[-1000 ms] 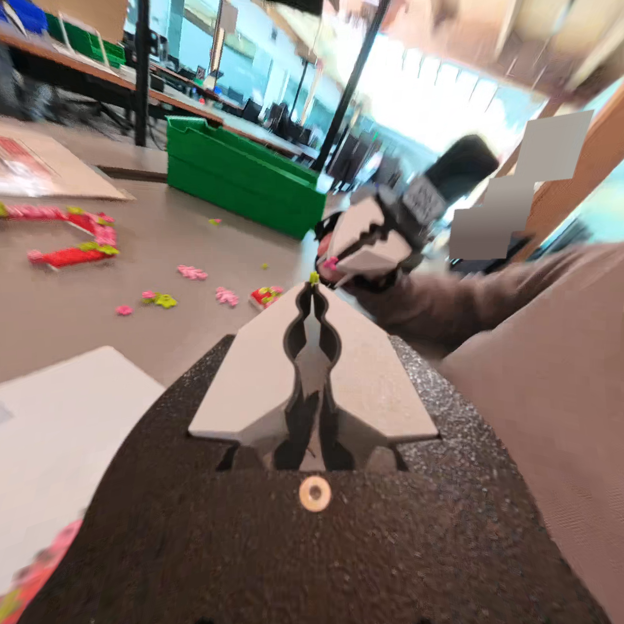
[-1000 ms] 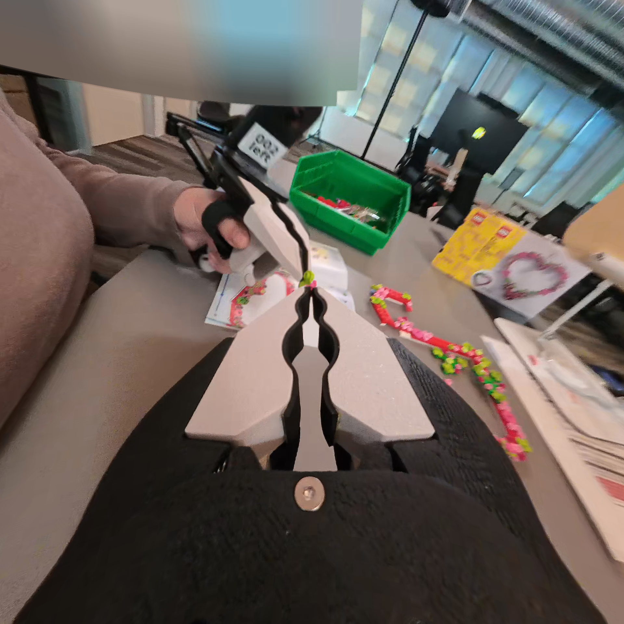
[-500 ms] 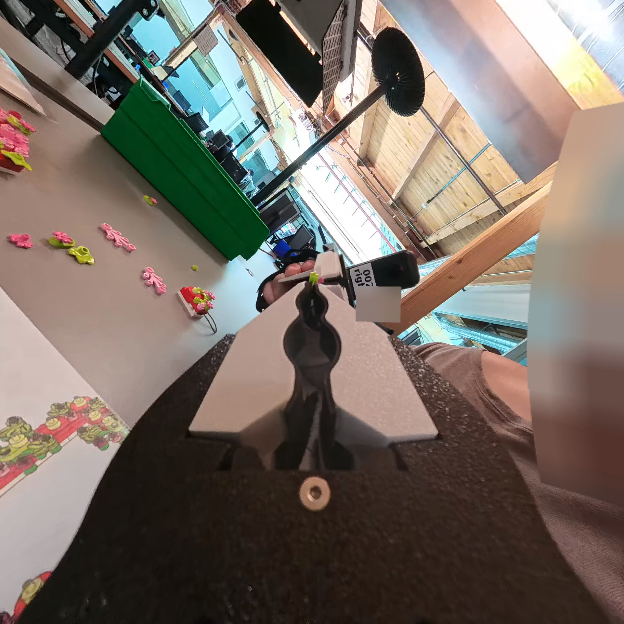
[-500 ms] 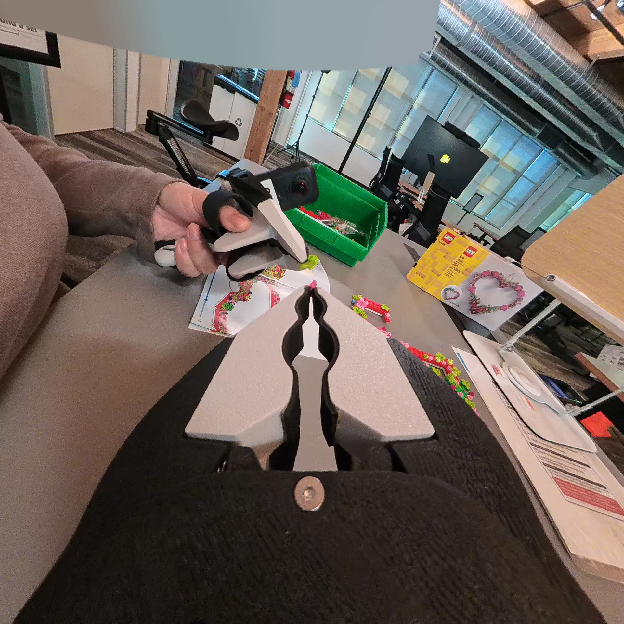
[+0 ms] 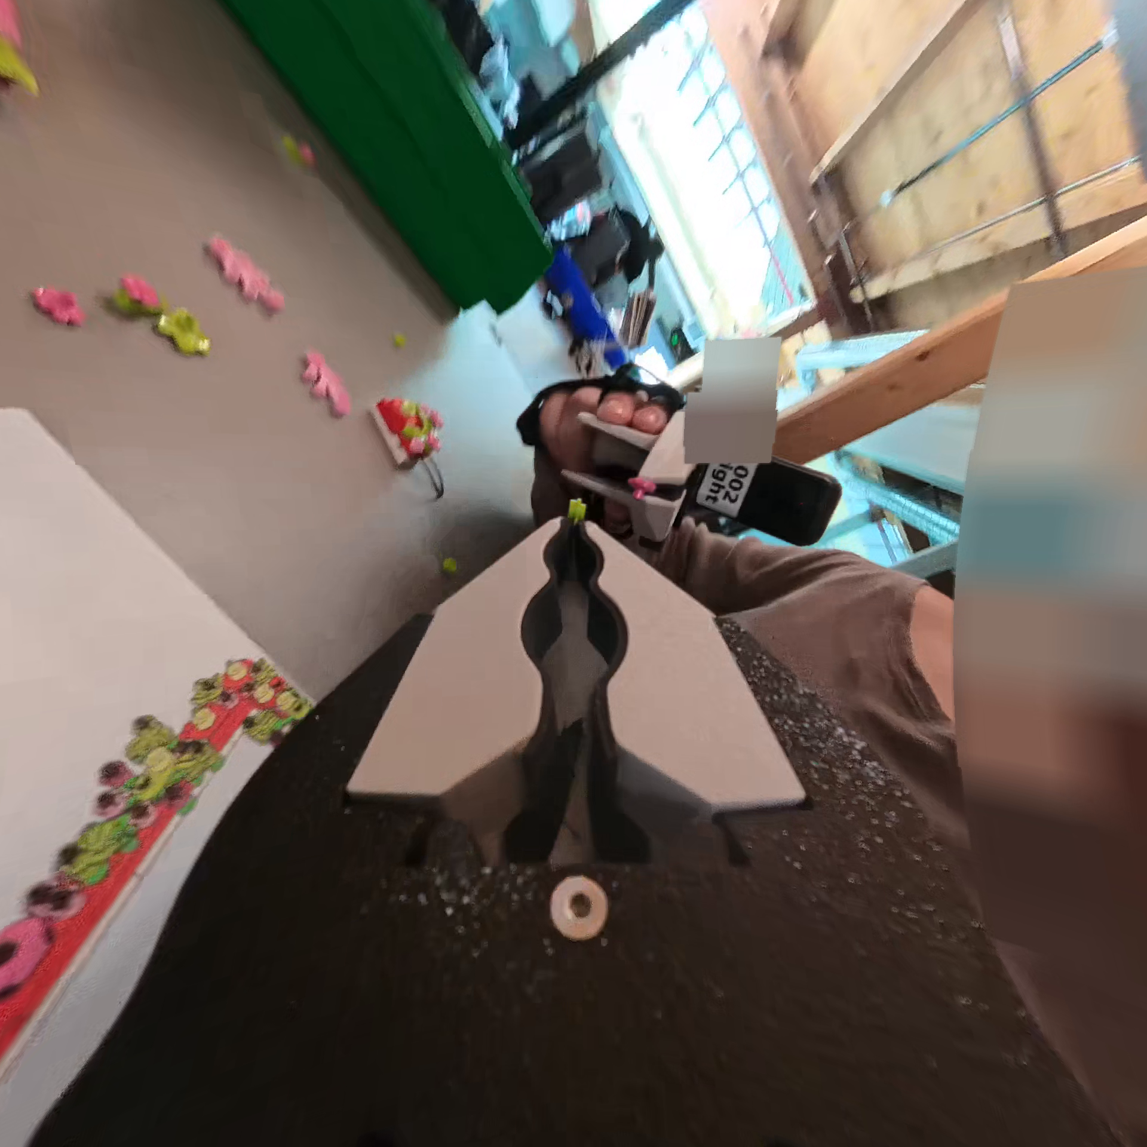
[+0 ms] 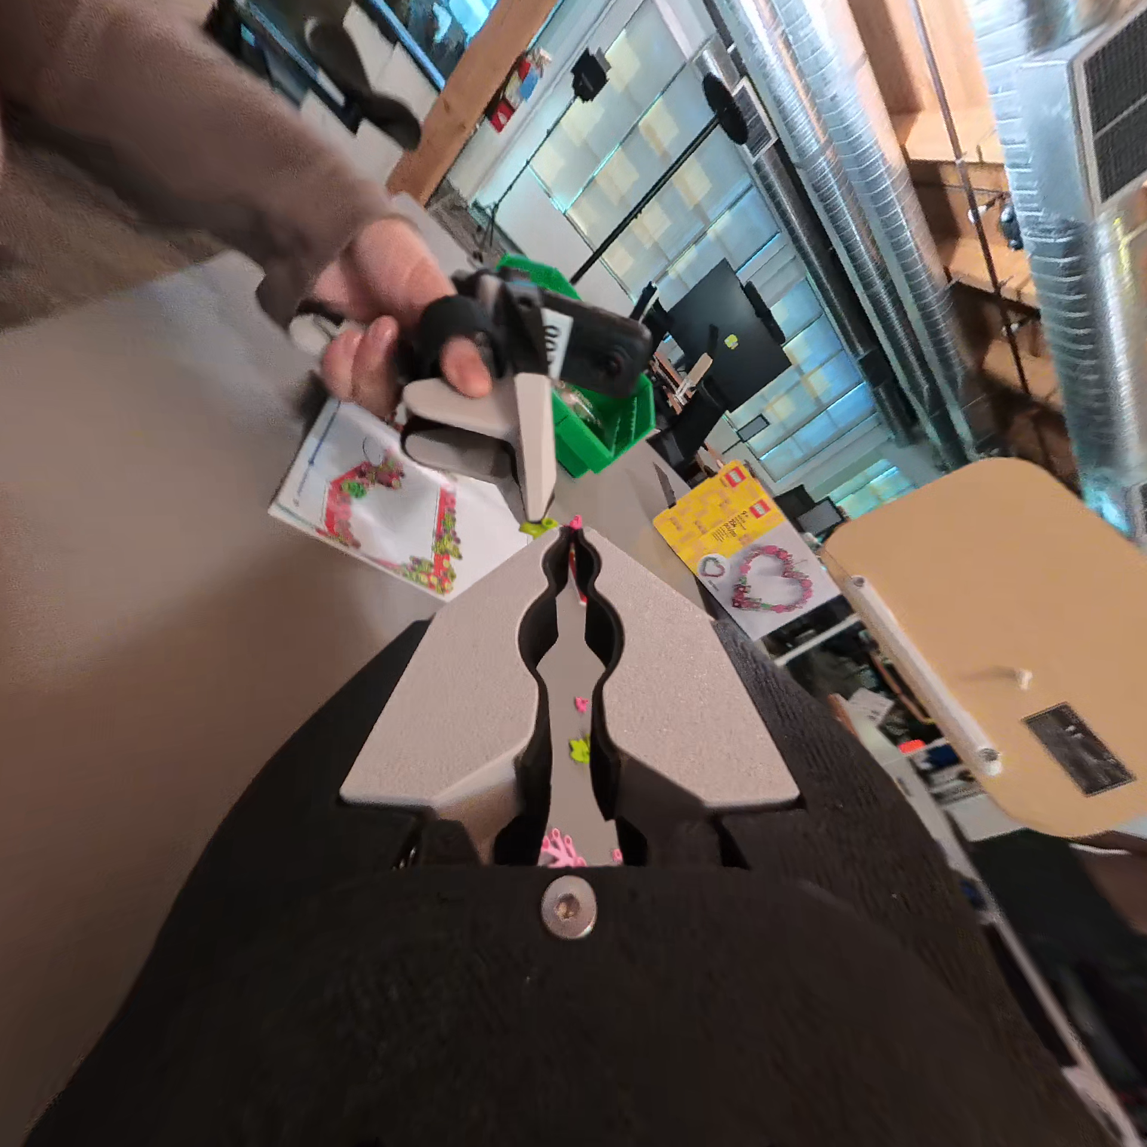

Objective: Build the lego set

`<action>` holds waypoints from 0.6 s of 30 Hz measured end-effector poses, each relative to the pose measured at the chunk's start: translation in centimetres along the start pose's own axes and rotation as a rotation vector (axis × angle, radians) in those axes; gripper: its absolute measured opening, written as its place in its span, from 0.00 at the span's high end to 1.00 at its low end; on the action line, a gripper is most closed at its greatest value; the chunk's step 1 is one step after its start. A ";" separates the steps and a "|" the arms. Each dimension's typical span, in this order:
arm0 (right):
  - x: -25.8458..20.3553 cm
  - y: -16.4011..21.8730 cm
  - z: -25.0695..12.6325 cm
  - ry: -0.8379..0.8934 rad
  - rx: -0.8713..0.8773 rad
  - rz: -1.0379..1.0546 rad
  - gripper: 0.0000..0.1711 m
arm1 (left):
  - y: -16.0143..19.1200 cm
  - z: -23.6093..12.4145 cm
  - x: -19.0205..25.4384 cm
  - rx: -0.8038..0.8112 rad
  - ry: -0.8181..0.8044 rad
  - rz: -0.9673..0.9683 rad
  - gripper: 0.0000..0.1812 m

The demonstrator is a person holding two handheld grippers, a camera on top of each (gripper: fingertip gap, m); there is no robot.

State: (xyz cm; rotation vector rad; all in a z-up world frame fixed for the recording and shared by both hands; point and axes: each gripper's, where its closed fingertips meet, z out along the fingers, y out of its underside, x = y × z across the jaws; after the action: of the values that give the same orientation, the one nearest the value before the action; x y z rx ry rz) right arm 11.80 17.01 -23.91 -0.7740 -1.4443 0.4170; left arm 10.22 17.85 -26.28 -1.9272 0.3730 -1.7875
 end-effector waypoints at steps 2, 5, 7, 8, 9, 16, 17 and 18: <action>-0.8 0.6 0.2 -0.010 -0.026 -0.075 1.00 | 0.4 0.2 -0.9 -0.089 -0.019 -0.053 1.00; -1.7 1.5 0.4 -0.013 -0.071 -0.232 1.00 | 1.5 0.7 -1.6 -0.184 -0.012 -0.161 1.00; -2.4 2.1 0.6 -0.020 -0.100 -0.336 1.00 | 2.5 1.0 -2.0 -0.202 -0.002 -0.224 1.00; -2.9 2.3 0.7 -0.035 -0.109 -0.373 1.00 | 3.0 1.2 -2.1 -0.197 0.003 -0.255 1.00; -3.3 2.6 0.8 -0.046 -0.118 -0.396 1.00 | 3.3 1.3 -2.2 -0.180 0.008 -0.287 1.00; -4.9 2.8 1.2 -0.144 -0.098 -0.259 1.00 | 4.1 0.8 -2.8 -0.071 -0.012 -0.415 1.00; -4.9 2.9 1.2 -0.152 -0.103 -0.230 1.00 | 4.1 0.7 -3.1 -0.067 -0.018 -0.421 1.00; -4.9 3.1 1.3 -0.154 -0.104 -0.214 1.00 | 4.2 0.6 -3.3 -0.070 -0.021 -0.426 1.00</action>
State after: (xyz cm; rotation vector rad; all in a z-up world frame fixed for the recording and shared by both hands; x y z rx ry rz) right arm 10.57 16.12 -29.59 -0.6723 -1.6851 0.2424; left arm 10.95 16.09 -31.33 -2.1974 0.0130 -2.0325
